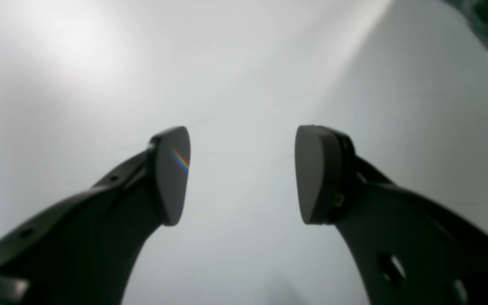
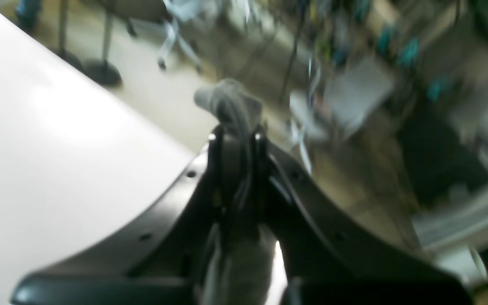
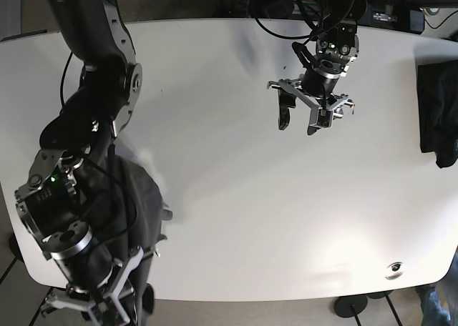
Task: Fold the T-shirt properly
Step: 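Lift the grey T-shirt high with the right gripper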
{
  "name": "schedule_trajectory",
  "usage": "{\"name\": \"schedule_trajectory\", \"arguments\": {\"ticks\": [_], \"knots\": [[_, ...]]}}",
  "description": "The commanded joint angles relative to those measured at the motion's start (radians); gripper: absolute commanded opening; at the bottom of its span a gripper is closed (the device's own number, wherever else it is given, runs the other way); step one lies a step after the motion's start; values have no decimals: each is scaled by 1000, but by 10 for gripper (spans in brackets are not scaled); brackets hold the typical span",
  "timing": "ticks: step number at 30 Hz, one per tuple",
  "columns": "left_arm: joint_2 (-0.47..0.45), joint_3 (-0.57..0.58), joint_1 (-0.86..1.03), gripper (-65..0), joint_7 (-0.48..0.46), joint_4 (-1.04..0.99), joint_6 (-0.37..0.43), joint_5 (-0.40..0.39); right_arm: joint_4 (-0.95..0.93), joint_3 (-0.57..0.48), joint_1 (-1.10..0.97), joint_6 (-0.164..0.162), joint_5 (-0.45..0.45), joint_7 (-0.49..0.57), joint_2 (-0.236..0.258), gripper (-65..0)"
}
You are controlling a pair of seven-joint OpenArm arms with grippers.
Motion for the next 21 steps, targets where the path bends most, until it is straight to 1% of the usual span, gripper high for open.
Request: {"name": "schedule_trajectory", "arguments": {"ticks": [1,6,8,11,14,18,19,20,21], "knots": [[-1,2,-9,-281,-25,20,-3,-6,-7,-1,145,-29,2,37,-5,-631],[4,18,-30,-281,-25,25,-3,-6,-105,-1,349,-34,2,-12,-11,-631],[1,38,-38,-281,-27,25,-3,-6,-134,3,373,-34,0,-10,-24,-631],[5,53,-44,-281,-27,22,-3,-6,-142,2,364,-34,-1,-10,-28,-631],[4,128,-93,-281,-28,10,-3,-3,-141,2,323,-34,0,-7,-30,-631],[7,246,-171,-276,-25,-73,-3,-8,-145,2,300,-34,0,-7,-30,-631],[7,281,-194,-264,-24,-93,-3,-8,-145,2,300,-34,0,-7,-30,-631],[9,318,-214,-229,-24,-112,-3,-8,-145,2,296,-34,-1,-7,-30,-631],[13,363,-242,-164,-27,-142,0,-8,-145,2,292,-34,-3,-7,-30,-631]]}}
